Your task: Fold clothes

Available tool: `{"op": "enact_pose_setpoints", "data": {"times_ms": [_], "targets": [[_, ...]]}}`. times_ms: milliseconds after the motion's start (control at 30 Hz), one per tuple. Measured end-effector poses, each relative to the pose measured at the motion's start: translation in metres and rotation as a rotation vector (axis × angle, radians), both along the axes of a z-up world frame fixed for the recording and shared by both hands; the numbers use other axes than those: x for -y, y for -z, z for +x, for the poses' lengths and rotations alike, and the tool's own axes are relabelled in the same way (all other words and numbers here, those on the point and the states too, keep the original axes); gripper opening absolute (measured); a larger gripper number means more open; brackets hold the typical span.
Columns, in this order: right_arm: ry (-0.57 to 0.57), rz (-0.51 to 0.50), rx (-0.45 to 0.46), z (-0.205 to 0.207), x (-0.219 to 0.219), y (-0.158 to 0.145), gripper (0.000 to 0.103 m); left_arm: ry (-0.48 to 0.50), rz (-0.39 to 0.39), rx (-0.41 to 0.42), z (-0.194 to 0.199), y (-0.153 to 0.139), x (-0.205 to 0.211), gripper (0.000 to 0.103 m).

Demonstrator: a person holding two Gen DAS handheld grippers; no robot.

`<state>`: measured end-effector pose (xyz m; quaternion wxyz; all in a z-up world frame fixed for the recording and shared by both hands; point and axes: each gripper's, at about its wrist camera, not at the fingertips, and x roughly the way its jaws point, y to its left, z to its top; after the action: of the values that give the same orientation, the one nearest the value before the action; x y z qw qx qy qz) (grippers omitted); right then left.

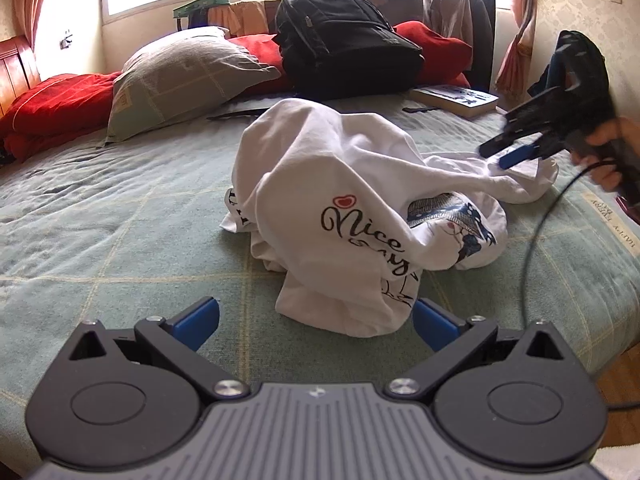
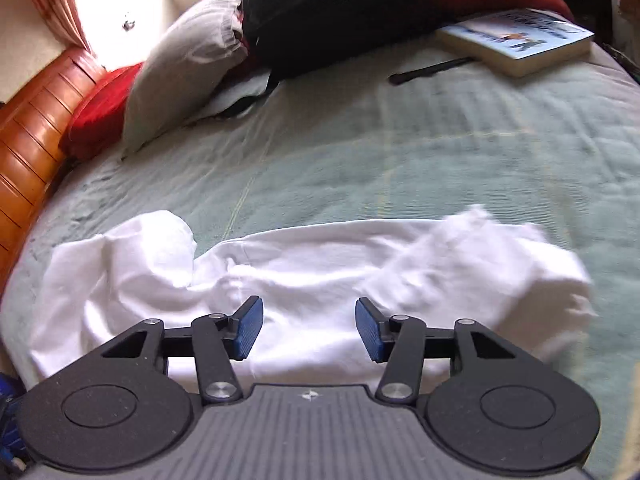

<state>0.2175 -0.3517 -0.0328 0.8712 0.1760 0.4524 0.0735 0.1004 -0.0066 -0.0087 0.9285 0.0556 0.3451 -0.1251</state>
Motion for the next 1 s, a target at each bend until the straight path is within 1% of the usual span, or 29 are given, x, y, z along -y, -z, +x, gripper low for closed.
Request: {"op": "enact_pose_setpoints", "data": {"times_ms": [33,133,200,367,400,500,600,633,700,733,800,900,1000], "targets": [[0.010,-0.026,-0.011,0.007,-0.005,0.005,0.057,0.000,0.002,0.000,-0.001,0.000,0.001,0.102],[0.069,-0.187,-0.044,0.020,-0.011,0.017,0.056,0.001,0.007,0.002,-0.003,-0.001,0.001,0.102],[0.101,-0.289,-0.056,0.019,-0.003,0.018,0.056,-0.005,0.005,0.005,-0.003,-0.001,-0.001,0.102],[0.306,-0.558,-0.112,0.005,0.065,0.010,0.058,-0.014,-0.006,0.001,0.000,0.002,-0.005,0.102],[0.352,-0.592,-0.126,0.003,0.080,0.008,0.058,-0.010,-0.007,0.000,0.001,0.002,-0.004,0.102],[0.503,-0.572,-0.171,-0.007,0.133,0.003,0.058,-0.002,-0.006,0.001,0.001,0.003,-0.003,0.102],[0.563,-0.488,-0.150,-0.020,0.152,-0.005,0.059,-0.001,-0.008,0.000,0.002,0.004,-0.003,0.102],[0.550,-0.486,-0.136,-0.023,0.147,-0.008,0.059,-0.002,-0.007,-0.002,0.003,0.004,-0.003,0.102],[0.493,-0.500,-0.107,-0.025,0.127,-0.012,0.063,-0.004,-0.002,-0.004,0.004,0.005,-0.002,0.102],[0.458,-0.491,-0.090,-0.023,0.116,-0.014,0.066,-0.004,0.001,-0.006,0.004,0.005,-0.002,0.102],[0.378,-0.466,-0.050,-0.021,0.090,-0.020,0.067,-0.003,0.003,-0.008,0.004,0.006,-0.001,0.102],[0.227,-0.414,0.023,-0.020,0.042,-0.029,0.072,-0.019,0.012,-0.006,0.004,0.006,-0.007,0.102],[0.048,-0.335,0.086,-0.018,-0.013,-0.041,0.077,-0.045,0.029,-0.001,0.003,0.007,-0.016,0.102]]}}
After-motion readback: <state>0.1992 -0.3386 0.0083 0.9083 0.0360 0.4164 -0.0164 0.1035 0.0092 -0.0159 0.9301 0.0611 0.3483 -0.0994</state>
